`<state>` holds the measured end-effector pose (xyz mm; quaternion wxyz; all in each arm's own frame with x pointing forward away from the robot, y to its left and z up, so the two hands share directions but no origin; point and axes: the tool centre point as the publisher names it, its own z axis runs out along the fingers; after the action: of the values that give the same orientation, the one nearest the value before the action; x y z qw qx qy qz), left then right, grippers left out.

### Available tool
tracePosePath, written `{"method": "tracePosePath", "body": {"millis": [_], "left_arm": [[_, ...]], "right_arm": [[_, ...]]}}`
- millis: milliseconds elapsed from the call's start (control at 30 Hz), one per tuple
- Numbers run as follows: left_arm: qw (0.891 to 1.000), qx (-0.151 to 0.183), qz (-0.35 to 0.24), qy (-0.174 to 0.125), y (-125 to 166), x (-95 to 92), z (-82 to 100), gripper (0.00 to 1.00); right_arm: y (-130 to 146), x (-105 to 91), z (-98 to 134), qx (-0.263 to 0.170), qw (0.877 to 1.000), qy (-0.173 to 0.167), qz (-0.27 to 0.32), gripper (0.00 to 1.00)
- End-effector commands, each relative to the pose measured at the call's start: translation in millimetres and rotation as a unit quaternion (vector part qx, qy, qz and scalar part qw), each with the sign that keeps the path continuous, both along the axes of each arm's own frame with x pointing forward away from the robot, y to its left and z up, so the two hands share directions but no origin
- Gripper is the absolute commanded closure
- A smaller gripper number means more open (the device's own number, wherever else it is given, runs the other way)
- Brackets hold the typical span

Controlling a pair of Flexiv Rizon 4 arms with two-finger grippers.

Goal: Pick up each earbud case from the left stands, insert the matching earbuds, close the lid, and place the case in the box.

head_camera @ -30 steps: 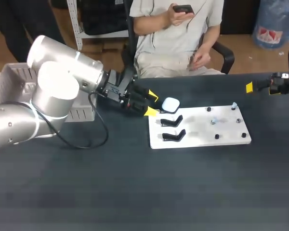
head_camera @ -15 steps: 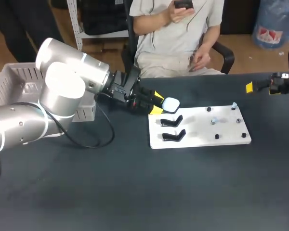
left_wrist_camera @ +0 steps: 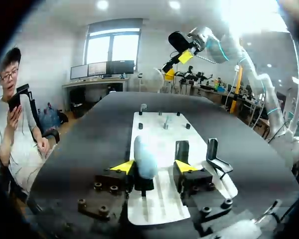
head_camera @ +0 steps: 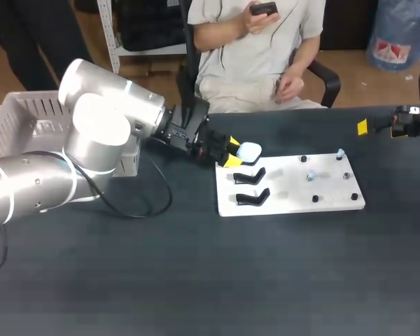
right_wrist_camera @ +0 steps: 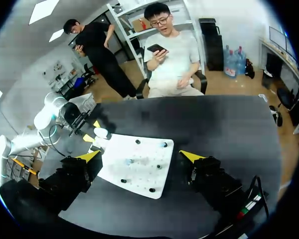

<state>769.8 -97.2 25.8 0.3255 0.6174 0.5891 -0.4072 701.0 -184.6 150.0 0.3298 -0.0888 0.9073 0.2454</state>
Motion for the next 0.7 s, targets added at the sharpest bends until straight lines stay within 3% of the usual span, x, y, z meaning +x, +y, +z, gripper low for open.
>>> {"method": "tracePosePath", "body": {"millis": [33, 333, 700], "left_arm": [[1.000, -0.002, -0.003, -0.001, -5, 5.4, -4.5, 0.53], [1.000, -0.005, 0.009, 0.000, -7, 15.0, -8.4, 0.52], [1.000, -0.009, 0.006, 0.004, -8, 13.6, -8.0, 0.55]], "right_arm": [[-1, 0.2, 0, 0.000, 1.000, 0.000, 0.001, 0.00], [-1, 0.2, 0, 0.000, 1.000, 0.000, 0.001, 0.00], [-1, 0.2, 0, 0.000, 1.000, 0.000, 0.001, 0.00]]}}
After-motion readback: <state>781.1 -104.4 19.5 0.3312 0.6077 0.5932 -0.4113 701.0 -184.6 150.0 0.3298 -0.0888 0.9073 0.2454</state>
